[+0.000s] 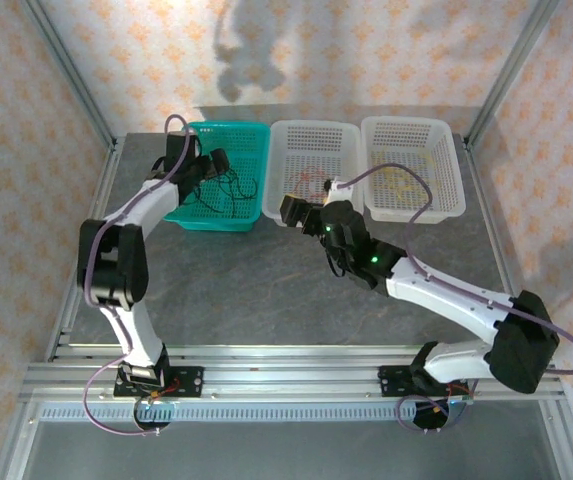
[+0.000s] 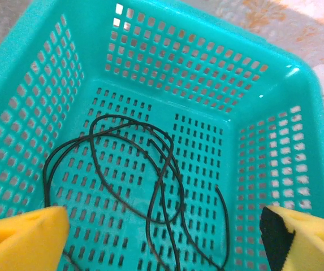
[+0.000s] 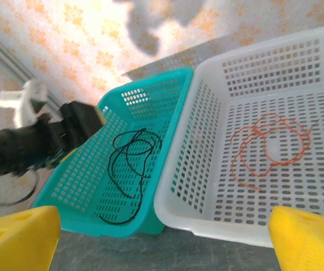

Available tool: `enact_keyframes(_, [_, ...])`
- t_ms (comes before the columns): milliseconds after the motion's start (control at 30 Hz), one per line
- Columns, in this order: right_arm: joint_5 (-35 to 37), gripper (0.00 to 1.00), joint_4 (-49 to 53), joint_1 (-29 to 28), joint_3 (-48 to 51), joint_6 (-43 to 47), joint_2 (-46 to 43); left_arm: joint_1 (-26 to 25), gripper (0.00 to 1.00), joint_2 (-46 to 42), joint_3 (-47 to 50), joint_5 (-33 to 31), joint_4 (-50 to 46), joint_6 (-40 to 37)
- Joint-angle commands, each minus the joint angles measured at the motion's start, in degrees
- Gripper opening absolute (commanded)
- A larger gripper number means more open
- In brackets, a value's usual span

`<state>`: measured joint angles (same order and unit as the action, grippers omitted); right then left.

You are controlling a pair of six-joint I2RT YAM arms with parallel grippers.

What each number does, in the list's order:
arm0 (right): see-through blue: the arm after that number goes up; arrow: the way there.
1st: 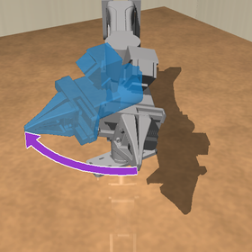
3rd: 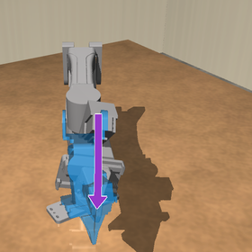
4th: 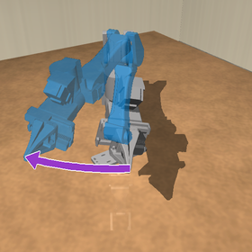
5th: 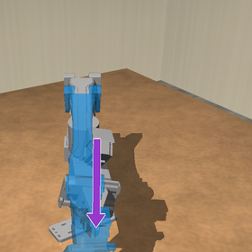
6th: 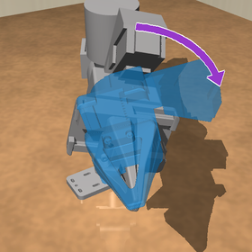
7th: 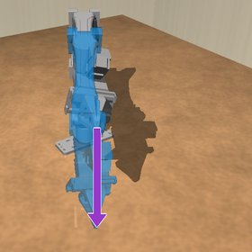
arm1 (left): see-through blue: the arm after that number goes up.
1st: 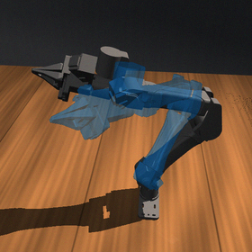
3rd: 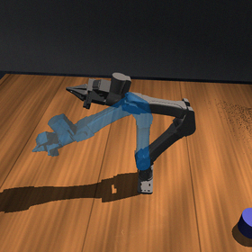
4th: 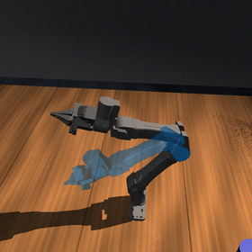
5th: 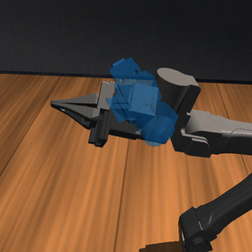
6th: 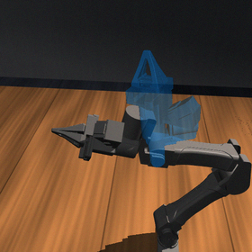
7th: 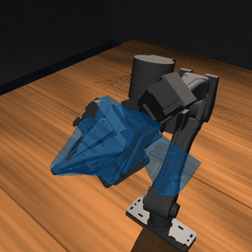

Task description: Untangle the cables

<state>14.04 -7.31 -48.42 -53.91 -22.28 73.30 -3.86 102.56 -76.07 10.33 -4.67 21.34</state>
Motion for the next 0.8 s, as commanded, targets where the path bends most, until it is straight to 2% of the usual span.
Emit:
enact_keyframes(0, [6.74,0.96,0.45,0.0,0.97,-0.41,-1.4,-0.66,0.93,-9.3,6.91,0.58,4.92,0.17])
enact_keyframes(100, [12.27,0.96,0.17,0.06,1.79,-1.74,-0.76,-1.66,0.98,-17.69,15.71,0.31,9.58,0.58])
enact_keyframes(233, [25.71,0.89,-2.35,0.09,5.39,-8.1,-0.11,-2.03,0.99,-28.05,29.1,-0.2,17.57,1.48])
enact_keyframes(367, [29.18,0.86,-13.37,1.81,12.6,-3.04,-0.3,-1.86,0.99,-35.64,40.87,-4.03,23.72,1.86])
enact_keyframes(467, [27.98,0.88,-21.57,4.57,18.12,1.07,-1.08,-1.77,0.99,-39.89,46.66,-10.89,26.14,1.82])
enact_keyframes(533, [24.33,0.91,-26.46,7.49,21.64,4.63,-1.9,-1.66,0.99,-42.54,50.06,-14.35,28.52,0.78])
enact_keyframes(600, [20.76,0.92,-27.49,10.44,23.16,7.27,-2.42,-1.19,0.99,-44.79,52.43,-16.74,31.07,-0.29])
enact_keyframes(667, [16.48,1.0,-27.14,13.41,23.91,11.31,-2.8,-1.04,0.99,-46.1,53.99,-19.73,32.66,-1.59])
enact_keyframes(767, [9.55,1.0,-27.48,17.24,25.27,18.27,-2.99,-0.33,0.99,-46.02,54.53,-24.4,33.01,-3.01])
